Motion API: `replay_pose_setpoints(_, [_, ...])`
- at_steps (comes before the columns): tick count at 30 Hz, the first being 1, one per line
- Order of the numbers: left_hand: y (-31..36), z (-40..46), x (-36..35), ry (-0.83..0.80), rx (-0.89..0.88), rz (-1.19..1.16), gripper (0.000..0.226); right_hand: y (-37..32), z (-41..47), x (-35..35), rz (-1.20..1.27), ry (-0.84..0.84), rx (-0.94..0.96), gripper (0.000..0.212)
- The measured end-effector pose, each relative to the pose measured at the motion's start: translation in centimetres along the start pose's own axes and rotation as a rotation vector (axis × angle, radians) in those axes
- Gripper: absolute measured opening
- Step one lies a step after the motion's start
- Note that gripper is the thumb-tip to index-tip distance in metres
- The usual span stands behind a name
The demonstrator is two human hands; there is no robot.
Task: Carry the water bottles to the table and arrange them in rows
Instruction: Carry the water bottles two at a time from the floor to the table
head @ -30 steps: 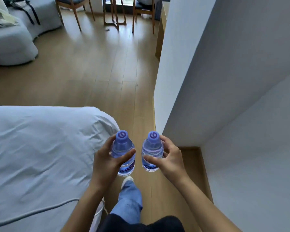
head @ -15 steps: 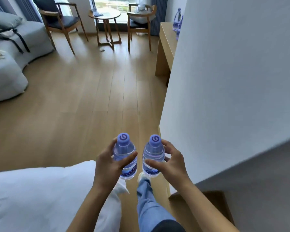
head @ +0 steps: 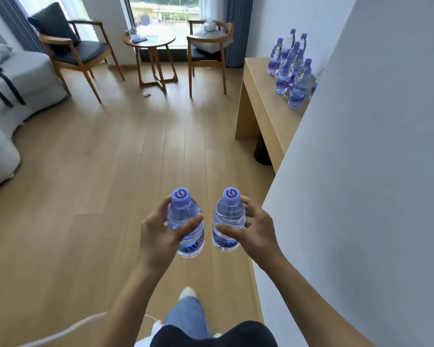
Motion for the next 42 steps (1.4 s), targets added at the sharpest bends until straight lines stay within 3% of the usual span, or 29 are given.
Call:
replay_pose_setpoints(10, [-2.1,27.1,-1.1,-0.08,-0.05,0.037,0.043,-1.1,24.1,-3.2,0.0,0.129,0.001,0.06])
replay_pose_setpoints(18, [-0.2,45.1,-5.8,-0.16,-0.122,0.078,0.044,-2.5,38.6,-0.5,0.016,0.299,-0.007,0.067])
replay_pose_setpoints(25, [2.0,60.6,-16.5,-0.275,-0.144,0.071,0.044,-2.1,53.5,5.9,-0.044,0.375,0.008,0.056])
replay_pose_setpoints(32, [6.9,74.2,-26.9,-0.362,-0.217,0.057,0.047,-3.8,66.9,14.5,-0.117,0.45,0.02,0.061])
replay_pose_setpoints(42, [10.8,86.0,-41.6,-0.607,-0.294,0.069,0.047,-1.6,75.0,24.0,-0.079,0.677,-0.079,0.061])
Point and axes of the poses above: each hand's wrist, its own z-axis towards the middle knuckle, its own x-axis out of the back of the hand, y = z × x, the point moved 9 cm from there along z, towards the middle knuckle, and after that the axes turned 11 degrees about z, right-handed, at the moved point
